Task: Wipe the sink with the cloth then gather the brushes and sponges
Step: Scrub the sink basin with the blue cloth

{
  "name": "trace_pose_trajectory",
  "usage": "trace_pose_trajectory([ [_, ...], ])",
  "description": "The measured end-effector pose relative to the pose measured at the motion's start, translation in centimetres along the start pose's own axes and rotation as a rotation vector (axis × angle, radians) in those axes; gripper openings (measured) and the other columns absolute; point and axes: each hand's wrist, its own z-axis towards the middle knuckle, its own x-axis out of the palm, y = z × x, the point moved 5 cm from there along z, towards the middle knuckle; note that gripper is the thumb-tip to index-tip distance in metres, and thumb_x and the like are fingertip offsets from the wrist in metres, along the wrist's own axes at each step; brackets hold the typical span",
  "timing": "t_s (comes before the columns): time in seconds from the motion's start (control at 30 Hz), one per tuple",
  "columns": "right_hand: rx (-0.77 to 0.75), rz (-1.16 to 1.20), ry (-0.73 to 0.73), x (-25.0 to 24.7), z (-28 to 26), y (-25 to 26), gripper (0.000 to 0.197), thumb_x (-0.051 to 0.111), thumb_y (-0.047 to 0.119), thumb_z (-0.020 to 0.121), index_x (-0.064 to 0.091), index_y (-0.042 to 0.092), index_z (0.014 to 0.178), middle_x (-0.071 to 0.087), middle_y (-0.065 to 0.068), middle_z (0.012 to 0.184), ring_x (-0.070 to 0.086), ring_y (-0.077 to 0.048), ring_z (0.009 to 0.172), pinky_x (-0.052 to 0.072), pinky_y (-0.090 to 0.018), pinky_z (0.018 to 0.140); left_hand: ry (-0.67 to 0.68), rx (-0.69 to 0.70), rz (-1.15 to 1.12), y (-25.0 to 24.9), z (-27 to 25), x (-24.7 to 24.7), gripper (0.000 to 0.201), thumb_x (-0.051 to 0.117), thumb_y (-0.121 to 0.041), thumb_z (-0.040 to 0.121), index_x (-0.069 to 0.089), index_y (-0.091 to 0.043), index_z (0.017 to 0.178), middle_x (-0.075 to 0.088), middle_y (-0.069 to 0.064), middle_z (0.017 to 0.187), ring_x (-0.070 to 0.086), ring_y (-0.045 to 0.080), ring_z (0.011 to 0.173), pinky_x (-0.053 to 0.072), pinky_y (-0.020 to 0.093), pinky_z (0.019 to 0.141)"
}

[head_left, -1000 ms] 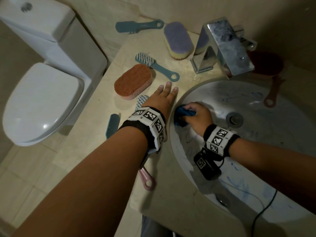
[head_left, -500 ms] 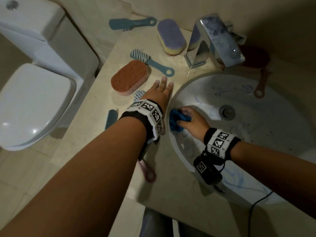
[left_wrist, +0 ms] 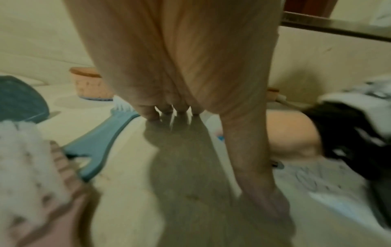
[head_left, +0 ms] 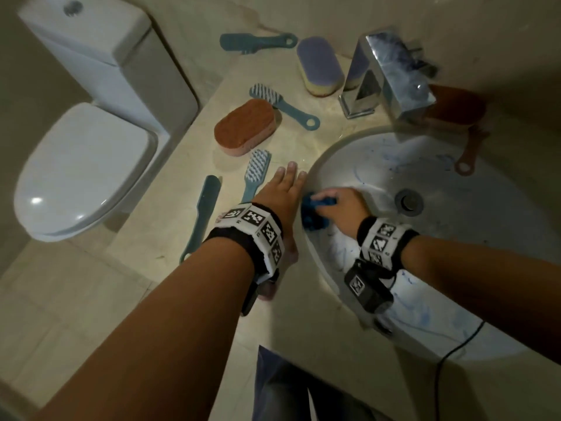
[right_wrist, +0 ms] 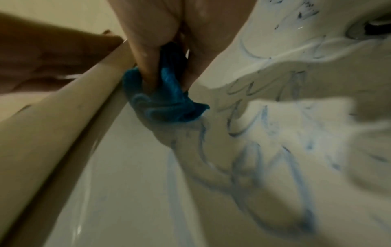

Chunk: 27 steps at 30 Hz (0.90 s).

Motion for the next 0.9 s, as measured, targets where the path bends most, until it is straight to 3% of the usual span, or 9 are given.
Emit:
trace_pose_trajectory([
  [0.1, -0.019, 0.005, -0.063, 0.0, 0.1, 0.9, 0.021, 0.067, 0.0, 0.08, 0.069, 0.007, 0.1, 0.064, -0.004, 0.099, 0.056, -0.012, 0.095, 0.041, -0.017, 0.08, -0.013, -0.013, 0.027, -0.1, 0.0, 0.3, 0.151, 0.088, -0.047, 0.05, -0.02, -0.007, 0.147, -0.025, 0.014, 0.155, -0.017, 0.031, 0.145, 0.0, 0.034, 0.119],
  [0.23, -0.024, -0.105, 0.162, 1.0, -3.2, -1.2, 0.024, 0.066, -0.006, 0.077, 0.068, 0.005, 0.098, 0.062, -0.003, 0.093, 0.056, -0.013, 0.088, 0.043, -0.015, 0.072, -0.006, -0.015, -0.014, 0.1, -0.2, 0.2, 0.151, 0.089, -0.044, 0.049, -0.019, -0.009, 0.147, -0.025, 0.011, 0.155, -0.017, 0.029, 0.145, -0.001, 0.032, 0.119],
  [0.3, -0.07, -0.132, 0.238, 0.8, -3.2, -1.0, 0.022, 0.068, -0.005, 0.076, 0.07, 0.003, 0.096, 0.065, -0.006, 0.093, 0.057, -0.014, 0.087, 0.045, -0.019, 0.075, -0.006, -0.023, -0.005, 0.1, -0.1, 0.1, 0.152, 0.089, -0.044, 0.048, -0.02, -0.009, 0.147, -0.026, 0.011, 0.155, -0.017, 0.029, 0.145, -0.002, 0.032, 0.118],
  [0.4, -0.123, -0.151, 0.182, 0.3, -1.3, 0.0, 0.019, 0.069, -0.003, 0.077, 0.07, 0.002, 0.096, 0.067, -0.011, 0.097, 0.058, -0.016, 0.088, 0.043, -0.022, 0.077, -0.004, -0.034, 0.041, -0.1, 0.1, 0.1, 0.153, 0.088, -0.047, 0.047, -0.022, -0.008, 0.146, -0.027, 0.013, 0.154, -0.018, 0.03, 0.144, -0.004, 0.032, 0.118],
  [0.5, -0.143, -0.176, 0.233, 0.5, -2.1, -0.2, 0.022, 0.07, 0.0, 0.077, 0.071, 0.006, 0.098, 0.065, -0.003, 0.093, 0.059, -0.015, 0.089, 0.043, -0.022, 0.077, 0.004, -0.046, 0.061, -0.2, 0.1, 0.1, 0.153, 0.088, -0.048, 0.048, -0.023, -0.008, 0.145, -0.027, 0.013, 0.154, -0.019, 0.03, 0.144, -0.006, 0.032, 0.118],
  [0.63, -0.14, -0.211, 0.42, 0.4, -5.4, -1.6, 0.033, 0.078, 0.007, 0.07, 0.072, 0.013, 0.102, 0.065, 0.005, 0.086, 0.059, 0.002, 0.079, 0.045, -0.009, 0.074, 0.017, -0.054, 0.039, -0.2, 0.0, 0.0, 0.154, 0.089, -0.047, 0.047, -0.024, -0.009, 0.145, -0.028, 0.012, 0.154, -0.019, 0.03, 0.144, -0.005, 0.033, 0.118],
  [0.77, -0.171, -0.172, 0.27, 0.7, -3.0, -0.4, 0.019, 0.073, -0.002, 0.073, 0.071, 0.004, 0.091, 0.064, -0.005, 0.088, 0.06, -0.014, 0.084, 0.047, -0.025, 0.079, 0.015, -0.055, 0.062, -0.4, 0.0, 0.0, 0.153, 0.088, -0.046, 0.05, -0.026, -0.009, 0.144, -0.03, 0.011, 0.153, -0.02, 0.03, 0.144, -0.006, 0.032, 0.118],
  [0.83, -0.169, -0.126, 0.189, 0.7, -2.2, 0.0, 0.015, 0.071, -0.004, 0.075, 0.069, 0.01, 0.081, 0.061, -0.001, 0.084, 0.058, -0.012, 0.081, 0.044, -0.023, 0.076, 0.003, -0.061, 0.061, -0.4, 0.0, -0.1, 0.153, 0.088, -0.047, 0.049, -0.025, -0.009, 0.145, -0.029, 0.012, 0.153, -0.019, 0.03, 0.144, -0.005, 0.032, 0.118],
  [0.9, -0.165, -0.128, 0.227, 0.9, -3.4, -0.5, 0.013, 0.069, -0.002, 0.077, 0.069, 0.01, 0.08, 0.062, -0.003, 0.081, 0.057, -0.011, 0.077, 0.044, -0.021, 0.072, 0.004, -0.065, 0.046, -0.2, 0.1, 0.0, 0.154, 0.089, -0.046, 0.048, -0.025, -0.009, 0.145, -0.029, 0.012, 0.153, -0.019, 0.03, 0.144, -0.004, 0.033, 0.118],
])
